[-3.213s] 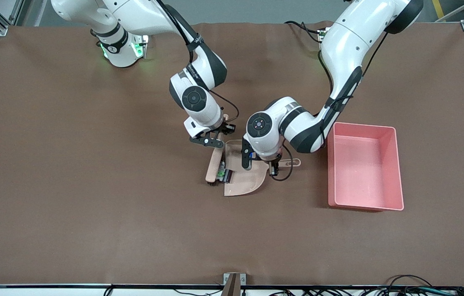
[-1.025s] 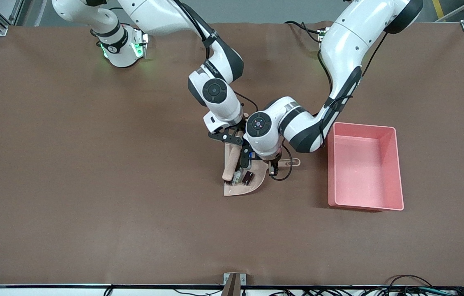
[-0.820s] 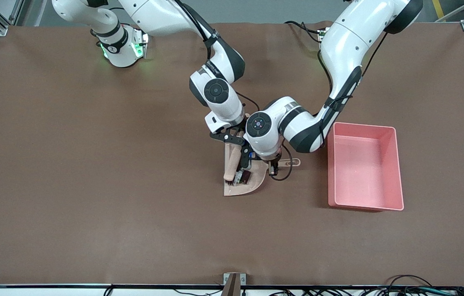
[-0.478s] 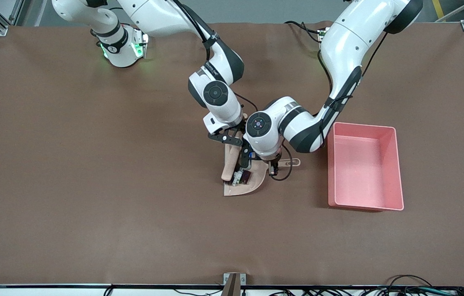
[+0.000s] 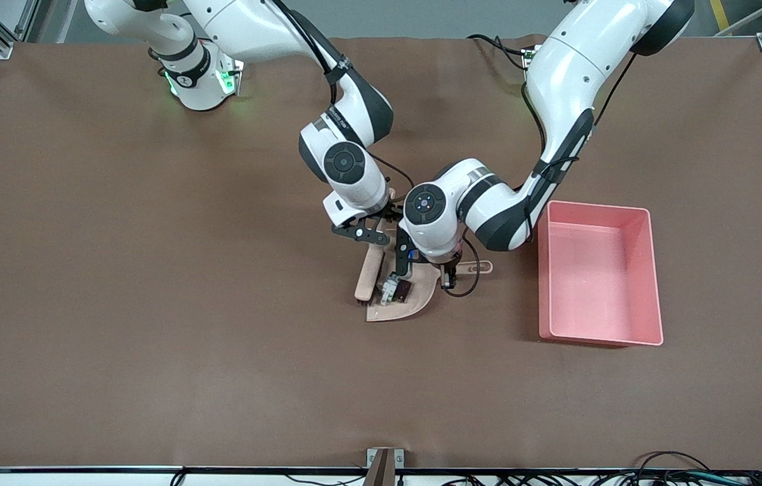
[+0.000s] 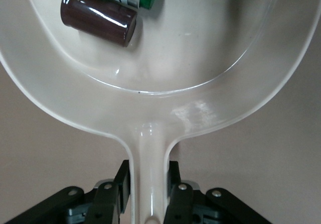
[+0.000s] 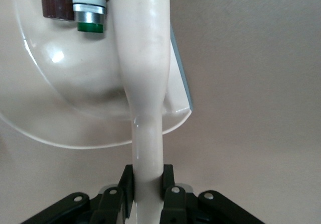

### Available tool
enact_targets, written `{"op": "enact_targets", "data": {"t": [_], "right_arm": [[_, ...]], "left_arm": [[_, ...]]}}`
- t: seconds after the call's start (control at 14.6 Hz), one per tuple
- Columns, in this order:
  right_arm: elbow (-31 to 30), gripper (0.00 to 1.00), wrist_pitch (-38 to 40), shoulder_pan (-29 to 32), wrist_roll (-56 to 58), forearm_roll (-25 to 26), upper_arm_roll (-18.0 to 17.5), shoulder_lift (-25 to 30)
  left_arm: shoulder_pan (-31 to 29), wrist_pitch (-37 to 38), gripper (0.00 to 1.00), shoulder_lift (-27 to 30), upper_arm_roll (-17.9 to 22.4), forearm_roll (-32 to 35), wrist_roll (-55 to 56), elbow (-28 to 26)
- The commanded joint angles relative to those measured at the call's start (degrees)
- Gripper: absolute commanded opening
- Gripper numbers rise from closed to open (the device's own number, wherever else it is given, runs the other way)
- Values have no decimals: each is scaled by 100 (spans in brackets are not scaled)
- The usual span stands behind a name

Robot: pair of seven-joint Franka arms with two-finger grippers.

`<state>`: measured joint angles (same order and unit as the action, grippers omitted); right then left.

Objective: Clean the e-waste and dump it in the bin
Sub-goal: 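Sweep the capacitor and green component into the dustpan with the right gripper, then lift the dustpan with the left gripper while the right gripper returns the brush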

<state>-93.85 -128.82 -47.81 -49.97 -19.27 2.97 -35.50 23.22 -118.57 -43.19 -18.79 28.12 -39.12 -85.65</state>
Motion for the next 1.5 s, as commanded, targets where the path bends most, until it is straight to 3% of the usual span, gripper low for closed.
{"op": "enact_targets", "data": {"t": [0.0, 0.41, 0.89, 1.09, 1.44], "right_arm": [[-327, 0, 242, 184, 242, -77, -51, 482], [-906, 0, 410, 562, 856, -77, -51, 1106], [-2240, 0, 314, 835, 1095, 98, -15, 2309], [-2944, 0, 313, 1220, 1339, 538, -24, 2994], [-3797, 0, 357, 2055, 2516, 565, -15, 3769]], "left_arm": [[60, -281, 29, -102, 7, 88, 142, 92], [60, -360, 28, -102, 7, 88, 133, 48], [-177, -509, 27, 3, -36, 62, 36, 40], [-615, -492, 26, 91, -483, 62, -130, 40], [-1275, -439, 26, 389, -1143, 62, -342, 40]]}}
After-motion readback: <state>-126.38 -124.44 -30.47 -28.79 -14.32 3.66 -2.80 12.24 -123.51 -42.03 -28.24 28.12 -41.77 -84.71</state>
